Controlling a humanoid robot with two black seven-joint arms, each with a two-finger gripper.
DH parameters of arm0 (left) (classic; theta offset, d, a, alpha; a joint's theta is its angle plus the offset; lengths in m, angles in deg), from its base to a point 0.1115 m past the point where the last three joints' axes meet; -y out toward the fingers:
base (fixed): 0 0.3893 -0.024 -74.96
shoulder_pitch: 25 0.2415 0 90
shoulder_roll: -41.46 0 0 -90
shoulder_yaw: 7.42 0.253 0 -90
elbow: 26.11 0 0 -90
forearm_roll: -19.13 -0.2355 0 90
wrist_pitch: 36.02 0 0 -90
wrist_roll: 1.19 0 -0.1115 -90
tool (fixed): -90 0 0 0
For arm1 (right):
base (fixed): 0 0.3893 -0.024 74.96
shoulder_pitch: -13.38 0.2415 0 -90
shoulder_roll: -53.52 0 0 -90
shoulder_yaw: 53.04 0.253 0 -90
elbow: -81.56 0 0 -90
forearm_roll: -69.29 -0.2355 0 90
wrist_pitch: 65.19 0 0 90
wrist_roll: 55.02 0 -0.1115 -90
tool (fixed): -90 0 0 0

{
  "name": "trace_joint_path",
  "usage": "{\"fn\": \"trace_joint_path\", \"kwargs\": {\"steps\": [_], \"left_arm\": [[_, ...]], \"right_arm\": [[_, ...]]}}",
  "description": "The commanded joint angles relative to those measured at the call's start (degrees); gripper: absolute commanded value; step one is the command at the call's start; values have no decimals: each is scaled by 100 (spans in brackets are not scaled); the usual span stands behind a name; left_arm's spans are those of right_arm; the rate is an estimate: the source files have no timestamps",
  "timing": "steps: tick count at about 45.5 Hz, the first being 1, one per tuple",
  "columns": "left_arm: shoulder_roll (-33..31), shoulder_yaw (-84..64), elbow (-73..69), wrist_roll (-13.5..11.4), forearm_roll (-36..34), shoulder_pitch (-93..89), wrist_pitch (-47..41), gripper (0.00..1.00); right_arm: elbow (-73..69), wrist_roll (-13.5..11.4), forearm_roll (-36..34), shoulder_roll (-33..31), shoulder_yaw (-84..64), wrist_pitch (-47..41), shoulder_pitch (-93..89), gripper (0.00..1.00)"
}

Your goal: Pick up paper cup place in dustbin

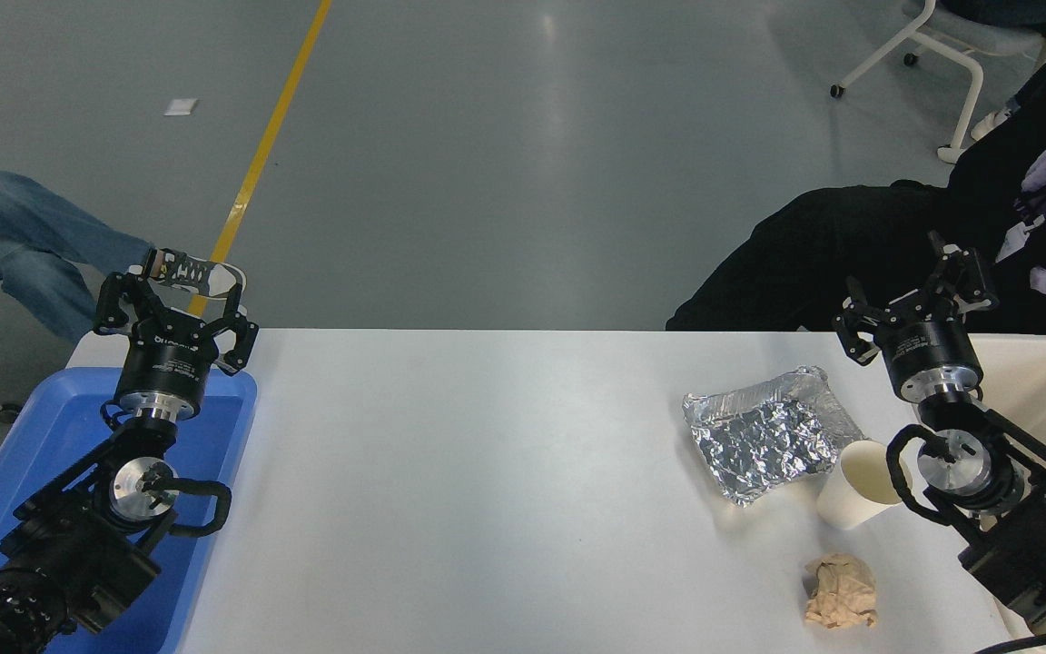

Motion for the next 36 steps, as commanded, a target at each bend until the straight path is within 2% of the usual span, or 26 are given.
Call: {"fn": "trace_joint_path", "kwargs": {"steps": [1,36], "left_arm": [[0,2,0,-9,0,0,0,99],[0,-7,0,0,0,0,0,99]], "right_arm": [[-2,2,-13,-8,17,11,1,100],[-2,-7,-31,-8,43,28,10,100]]}}
